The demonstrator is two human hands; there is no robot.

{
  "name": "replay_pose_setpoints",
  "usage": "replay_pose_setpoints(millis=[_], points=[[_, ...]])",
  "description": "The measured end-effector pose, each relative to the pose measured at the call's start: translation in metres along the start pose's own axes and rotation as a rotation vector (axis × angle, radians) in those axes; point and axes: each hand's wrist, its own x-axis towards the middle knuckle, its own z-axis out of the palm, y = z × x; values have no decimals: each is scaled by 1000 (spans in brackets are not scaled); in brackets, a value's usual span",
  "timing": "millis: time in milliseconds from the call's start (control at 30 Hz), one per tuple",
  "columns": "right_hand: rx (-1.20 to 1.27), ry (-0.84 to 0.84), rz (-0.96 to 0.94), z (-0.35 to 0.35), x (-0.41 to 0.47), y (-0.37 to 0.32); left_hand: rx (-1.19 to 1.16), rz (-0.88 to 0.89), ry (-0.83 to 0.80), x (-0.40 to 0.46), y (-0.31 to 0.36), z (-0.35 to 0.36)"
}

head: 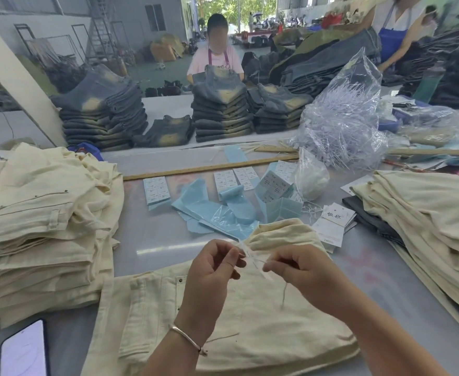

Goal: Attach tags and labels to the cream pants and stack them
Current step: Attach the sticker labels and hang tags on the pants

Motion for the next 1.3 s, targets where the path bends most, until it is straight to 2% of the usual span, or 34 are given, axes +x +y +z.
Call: replay_pose_setpoints(millis=[133, 267, 433, 600, 733, 800, 867, 933, 1000, 1067, 1300], points=[[101, -59, 151, -9, -1, 24, -172, -128, 58, 7, -6, -7], [249, -69, 198, -14, 0, 36, -343, -190, 58, 11, -10, -10], [358, -79, 227, -18, -1, 43, -348, -211, 103, 15, -18, -14], [-85, 16, 213, 5, 15, 49, 3, -189, 173, 9, -41, -28], [-417, -47, 212, 42, 35, 43, 162, -258, 255, 0, -65, -49], [-485, 22, 181, 62, 44, 33, 203, -302, 288, -6, -75, -64], [-369, 49, 85, 88, 50, 20, 232, -330, 305, -10, -80, -81], [-191, -94, 56, 121, 54, 5, 228, -323, 321, -14, -82, -96], [41, -310, 174, 155, 57, -6, 217, -295, 331, -17, -82, -108], [178, -420, 258, 182, 61, -12, 237, -278, 333, -21, -84, -121], [182, -335, 158, 220, 73, -6, 303, -288, 307, -22, -98, -173]])
